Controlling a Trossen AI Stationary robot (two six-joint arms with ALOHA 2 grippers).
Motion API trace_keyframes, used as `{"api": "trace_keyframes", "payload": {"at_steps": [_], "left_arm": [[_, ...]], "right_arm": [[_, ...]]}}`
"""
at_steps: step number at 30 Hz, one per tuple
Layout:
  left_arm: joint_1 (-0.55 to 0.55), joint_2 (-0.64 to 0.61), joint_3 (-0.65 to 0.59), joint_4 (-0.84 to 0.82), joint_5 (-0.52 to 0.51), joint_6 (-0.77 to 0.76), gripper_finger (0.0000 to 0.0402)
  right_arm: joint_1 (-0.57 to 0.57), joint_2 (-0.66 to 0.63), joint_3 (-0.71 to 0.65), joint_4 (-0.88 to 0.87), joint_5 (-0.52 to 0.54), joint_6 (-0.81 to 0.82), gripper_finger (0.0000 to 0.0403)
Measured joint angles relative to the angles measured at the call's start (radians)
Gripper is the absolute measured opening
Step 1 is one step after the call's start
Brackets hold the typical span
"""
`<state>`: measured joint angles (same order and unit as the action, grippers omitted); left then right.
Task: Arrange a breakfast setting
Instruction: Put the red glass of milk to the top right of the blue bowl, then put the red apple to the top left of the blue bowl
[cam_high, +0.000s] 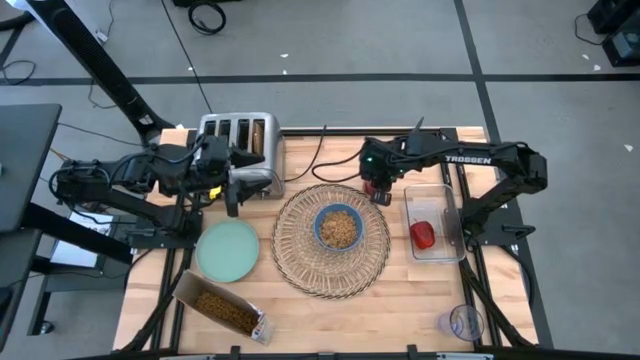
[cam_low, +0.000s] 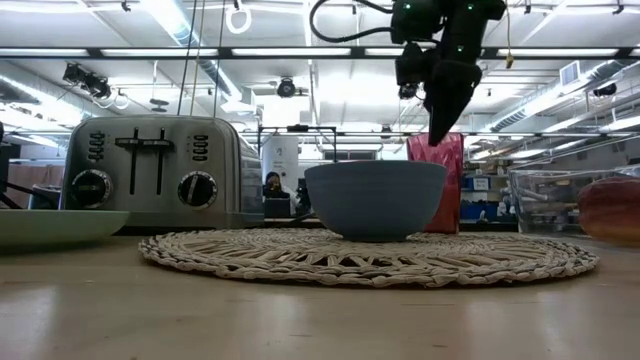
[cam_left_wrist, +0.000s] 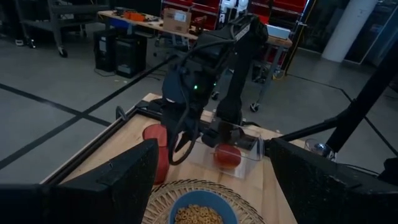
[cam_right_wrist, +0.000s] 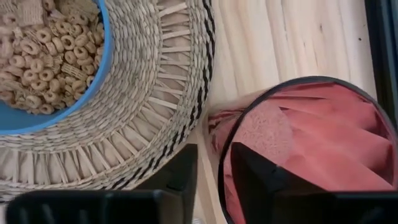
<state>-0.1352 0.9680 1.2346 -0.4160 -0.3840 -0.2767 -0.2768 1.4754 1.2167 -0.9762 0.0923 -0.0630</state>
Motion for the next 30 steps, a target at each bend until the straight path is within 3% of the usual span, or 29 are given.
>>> {"api": "trace_keyframes", "payload": {"at_steps": [8, 19, 23, 30], "left_arm": [[0.0, 0.0, 0.0, 0.0, 0.0, 0.006, 0.0313], [0.0, 0.0, 0.001, 0.015, -0.001, 0.035, 0.0313], [0.0, 0.0, 0.001, 0.023, 0.0, 0.053, 0.0313], [0.0, 0.0, 0.001, 0.017, 0.021, 0.053, 0.0313]], "right_arm": [[0.0, -0.069, 0.028, -0.016, -0.002, 0.012, 0.0163], [0.056, -0.209, 0.203, 0.011, -0.021, 0.046, 0.0167], [0.126, -0.264, 0.209, -0.036, -0.014, 0.176, 0.0167], [0.294, -0.375, 0.209, -0.254, 0.019, 0.577, 0.0166]]}}
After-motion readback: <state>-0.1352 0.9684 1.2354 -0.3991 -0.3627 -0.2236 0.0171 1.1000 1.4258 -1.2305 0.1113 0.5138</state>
